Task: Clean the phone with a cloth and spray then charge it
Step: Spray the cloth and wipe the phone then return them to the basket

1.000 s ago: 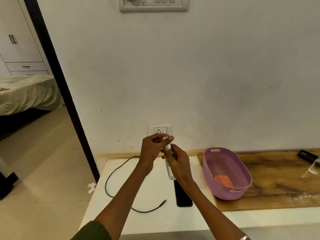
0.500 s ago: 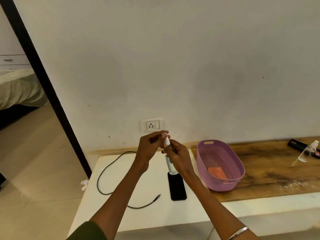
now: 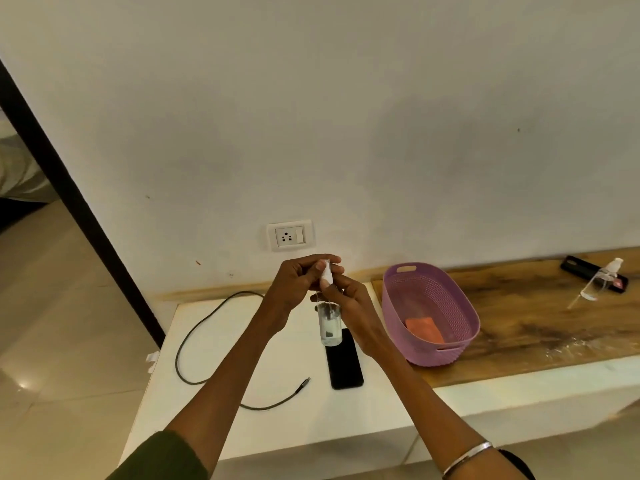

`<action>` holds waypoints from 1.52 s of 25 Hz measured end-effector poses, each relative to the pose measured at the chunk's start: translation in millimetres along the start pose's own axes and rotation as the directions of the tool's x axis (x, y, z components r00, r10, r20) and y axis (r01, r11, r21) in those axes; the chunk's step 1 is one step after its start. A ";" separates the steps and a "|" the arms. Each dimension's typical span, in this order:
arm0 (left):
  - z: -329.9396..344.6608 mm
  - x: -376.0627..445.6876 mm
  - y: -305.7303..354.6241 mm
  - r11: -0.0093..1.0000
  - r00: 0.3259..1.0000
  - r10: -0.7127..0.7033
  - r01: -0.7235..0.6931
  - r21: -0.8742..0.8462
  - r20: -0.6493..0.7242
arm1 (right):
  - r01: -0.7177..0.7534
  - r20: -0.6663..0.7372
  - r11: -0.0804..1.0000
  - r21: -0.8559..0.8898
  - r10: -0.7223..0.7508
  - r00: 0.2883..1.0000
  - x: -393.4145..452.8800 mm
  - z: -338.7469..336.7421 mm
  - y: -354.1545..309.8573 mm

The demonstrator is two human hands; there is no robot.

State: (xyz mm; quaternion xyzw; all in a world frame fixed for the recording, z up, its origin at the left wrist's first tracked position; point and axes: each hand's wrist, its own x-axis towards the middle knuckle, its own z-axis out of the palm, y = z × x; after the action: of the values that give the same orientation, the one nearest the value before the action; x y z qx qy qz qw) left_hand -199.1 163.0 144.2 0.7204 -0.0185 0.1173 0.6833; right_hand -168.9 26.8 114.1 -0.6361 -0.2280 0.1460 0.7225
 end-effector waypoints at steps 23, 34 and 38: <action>-12.0 -15.3 -212.4 0.676 0.864 -0.503 0.372 0.636 0.029 | -0.257 -0.466 0.823 -0.506 -0.011 0.885 105.4 -220.5 91.9; -10.0 -15.0 -238.6 0.549 0.866 -0.494 0.243 0.800 0.076 | -0.323 -0.444 0.751 -0.576 0.044 0.895 91.7 -237.6 122.7; -5.2 -10.0 -238.1 0.525 0.862 -0.501 0.227 0.821 0.082 | -0.327 -0.400 0.745 -0.581 0.088 0.912 90.6 -242.9 116.5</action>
State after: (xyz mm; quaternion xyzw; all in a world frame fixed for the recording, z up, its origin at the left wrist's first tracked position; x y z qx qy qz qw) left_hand -165.1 182.4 -90.9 0.9412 0.0817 -0.1480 0.2926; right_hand 42.8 -117.6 -8.7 -0.8796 -0.0593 0.0265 0.4713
